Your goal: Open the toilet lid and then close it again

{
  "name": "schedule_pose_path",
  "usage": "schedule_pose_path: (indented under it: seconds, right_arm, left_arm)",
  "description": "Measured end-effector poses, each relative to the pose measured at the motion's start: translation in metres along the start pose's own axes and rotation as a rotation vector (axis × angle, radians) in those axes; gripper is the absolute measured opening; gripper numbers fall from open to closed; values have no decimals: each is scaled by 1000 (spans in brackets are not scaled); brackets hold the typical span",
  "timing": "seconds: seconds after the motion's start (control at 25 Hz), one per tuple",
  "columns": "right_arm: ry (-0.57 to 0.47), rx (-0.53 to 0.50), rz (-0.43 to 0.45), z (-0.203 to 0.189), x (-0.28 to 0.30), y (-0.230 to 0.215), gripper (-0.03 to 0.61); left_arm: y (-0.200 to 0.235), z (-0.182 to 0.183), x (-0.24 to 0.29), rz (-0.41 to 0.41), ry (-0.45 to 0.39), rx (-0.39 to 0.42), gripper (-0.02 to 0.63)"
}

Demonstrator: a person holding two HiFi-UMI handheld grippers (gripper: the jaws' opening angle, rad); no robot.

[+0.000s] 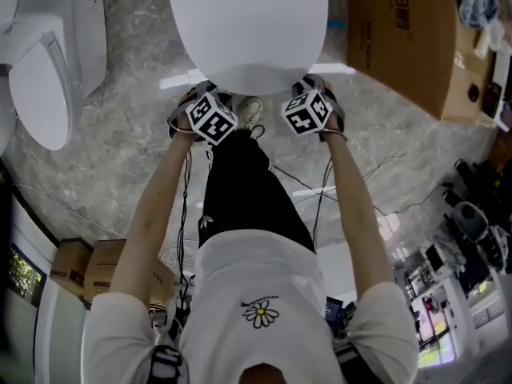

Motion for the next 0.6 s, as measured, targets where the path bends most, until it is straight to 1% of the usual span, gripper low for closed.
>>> schedule_pose_path:
  seconds: [0.4,0.6]
  right_arm:
    - [25,2,23,1,22,3,81]
    - [27,10,28,1,30,4,78]
  left_arm:
    - [7,-1,22,-18,32,-13,204]
    - [8,-2,30,-22,38,-38,204]
Point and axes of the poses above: the fingertips, and each gripper's own axes: x forward along the fingers, y to its left, z out of its top, the point moved 5 cm from there along -x, backward along the fingers, and after that the axes turned 10 degrees about y, right-handed, at the moved point
